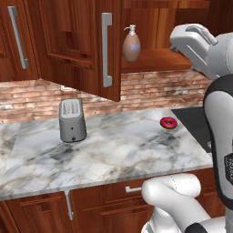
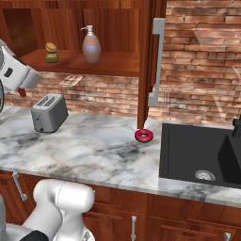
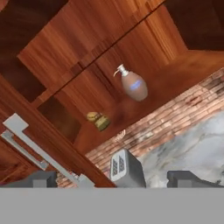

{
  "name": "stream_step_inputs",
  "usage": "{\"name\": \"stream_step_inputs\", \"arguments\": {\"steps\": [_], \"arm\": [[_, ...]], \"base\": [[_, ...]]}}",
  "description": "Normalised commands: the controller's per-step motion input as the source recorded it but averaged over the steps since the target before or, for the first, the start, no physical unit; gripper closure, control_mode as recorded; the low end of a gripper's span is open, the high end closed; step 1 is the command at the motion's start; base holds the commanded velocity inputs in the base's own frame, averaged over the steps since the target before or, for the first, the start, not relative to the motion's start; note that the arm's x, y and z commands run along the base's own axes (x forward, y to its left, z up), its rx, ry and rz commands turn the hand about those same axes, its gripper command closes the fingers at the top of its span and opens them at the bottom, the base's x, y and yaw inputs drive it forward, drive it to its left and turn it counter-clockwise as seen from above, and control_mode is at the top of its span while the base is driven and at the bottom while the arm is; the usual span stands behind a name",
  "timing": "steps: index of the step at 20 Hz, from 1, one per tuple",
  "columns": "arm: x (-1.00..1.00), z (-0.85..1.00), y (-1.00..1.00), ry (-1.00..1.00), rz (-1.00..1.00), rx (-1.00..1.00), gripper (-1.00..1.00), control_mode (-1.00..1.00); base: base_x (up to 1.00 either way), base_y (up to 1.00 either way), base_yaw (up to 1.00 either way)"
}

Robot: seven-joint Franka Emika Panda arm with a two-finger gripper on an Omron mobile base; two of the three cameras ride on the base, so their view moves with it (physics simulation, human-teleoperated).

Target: Pick the sponge and soap dispenser from the cabinet and place them on the counter.

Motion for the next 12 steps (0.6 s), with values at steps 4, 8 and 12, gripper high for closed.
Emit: {"name": "stream_step_inputs", "arguments": {"steps": [4, 8, 12], "arm": [[0.02, -0.13, -0.27, 0.01, 0.07, 0.22, -1.0, -1.0], [0.01, -0.02, -0.27, 0.02, 0.05, 0.29, -1.0, -1.0], [0.08, 0.08, -0.2, 0.13, 0.07, 0.34, -1.0, -1.0]], "base": [[0.0, 0.0, 0.0], [0.0, 0.0, 0.0], [0.0, 0.0, 0.0]]}}
